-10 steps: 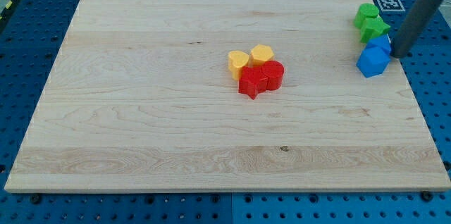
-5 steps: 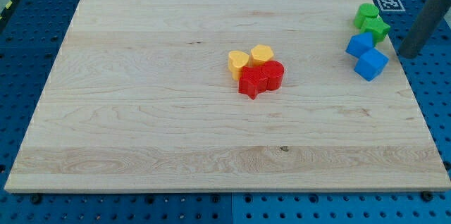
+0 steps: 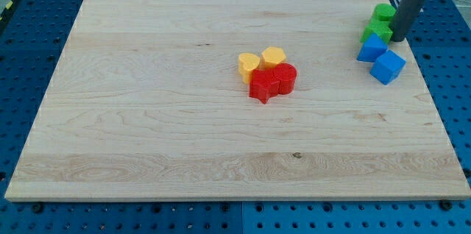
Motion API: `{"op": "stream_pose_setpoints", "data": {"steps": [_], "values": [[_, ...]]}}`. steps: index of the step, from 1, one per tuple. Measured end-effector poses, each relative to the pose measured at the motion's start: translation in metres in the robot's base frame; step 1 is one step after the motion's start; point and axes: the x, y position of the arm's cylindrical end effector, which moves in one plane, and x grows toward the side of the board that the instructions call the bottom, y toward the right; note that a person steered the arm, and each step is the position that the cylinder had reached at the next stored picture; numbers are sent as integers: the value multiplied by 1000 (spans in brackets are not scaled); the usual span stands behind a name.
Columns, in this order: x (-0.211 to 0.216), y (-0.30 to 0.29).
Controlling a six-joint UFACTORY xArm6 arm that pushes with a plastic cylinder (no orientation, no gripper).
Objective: Adjust the green blocks above the blue triangle in a line
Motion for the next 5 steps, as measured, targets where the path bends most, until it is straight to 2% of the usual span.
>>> {"op": "stream_pose_setpoints", "data": {"steps": [3,5], "values": [[-1,59],[-31,54]]}}
